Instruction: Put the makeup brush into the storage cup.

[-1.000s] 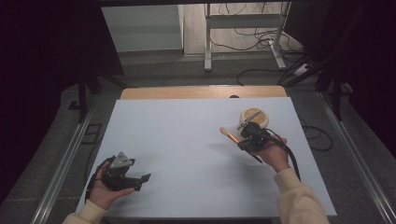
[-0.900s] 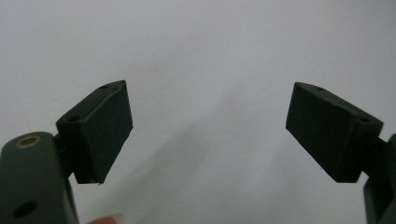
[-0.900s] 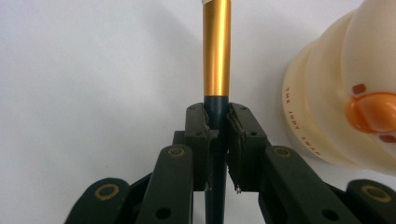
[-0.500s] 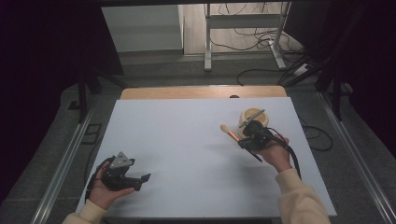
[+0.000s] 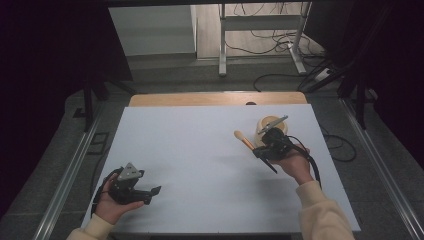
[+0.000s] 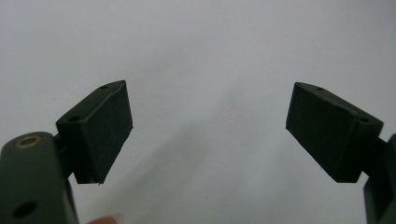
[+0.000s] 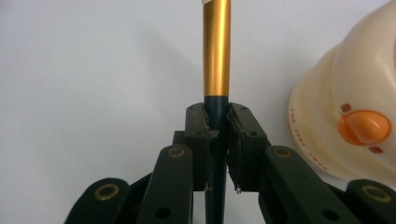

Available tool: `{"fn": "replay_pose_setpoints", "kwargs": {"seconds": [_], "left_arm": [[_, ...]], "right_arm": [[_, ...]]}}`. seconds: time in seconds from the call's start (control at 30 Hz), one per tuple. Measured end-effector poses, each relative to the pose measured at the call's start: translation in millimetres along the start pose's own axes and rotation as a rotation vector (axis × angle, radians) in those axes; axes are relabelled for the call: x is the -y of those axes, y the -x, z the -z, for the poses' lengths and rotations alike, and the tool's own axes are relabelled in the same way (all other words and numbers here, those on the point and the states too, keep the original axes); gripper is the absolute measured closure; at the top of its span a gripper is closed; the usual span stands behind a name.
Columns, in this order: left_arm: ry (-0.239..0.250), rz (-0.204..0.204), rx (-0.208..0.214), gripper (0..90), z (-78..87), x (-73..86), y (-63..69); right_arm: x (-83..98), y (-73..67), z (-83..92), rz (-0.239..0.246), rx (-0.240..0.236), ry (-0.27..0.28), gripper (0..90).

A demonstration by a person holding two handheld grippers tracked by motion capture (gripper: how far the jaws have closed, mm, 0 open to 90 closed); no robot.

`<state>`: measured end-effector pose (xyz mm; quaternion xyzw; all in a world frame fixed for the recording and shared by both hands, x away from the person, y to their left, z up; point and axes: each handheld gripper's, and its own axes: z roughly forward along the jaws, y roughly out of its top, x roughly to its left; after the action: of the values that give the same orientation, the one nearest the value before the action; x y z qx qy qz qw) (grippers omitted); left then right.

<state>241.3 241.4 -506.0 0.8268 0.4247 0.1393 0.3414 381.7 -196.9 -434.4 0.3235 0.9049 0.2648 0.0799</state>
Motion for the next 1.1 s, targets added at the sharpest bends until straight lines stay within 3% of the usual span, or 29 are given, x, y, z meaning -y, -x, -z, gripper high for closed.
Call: {"fn": "replay_pose_setpoints", "kwargs": {"seconds": [0.4,1.1], "left_arm": [[-0.001,-0.001,-0.001,15.3,-0.5,0.1,-0.1],[-0.003,-0.001,-0.002,15.3,-0.8,0.1,0.1]], "right_arm": [[-0.7,3.0,6.9,-0.044,-0.059,0.105,79.4],[-0.9,8.6,16.2,-0.123,-0.094,0.242,79.4]]}}
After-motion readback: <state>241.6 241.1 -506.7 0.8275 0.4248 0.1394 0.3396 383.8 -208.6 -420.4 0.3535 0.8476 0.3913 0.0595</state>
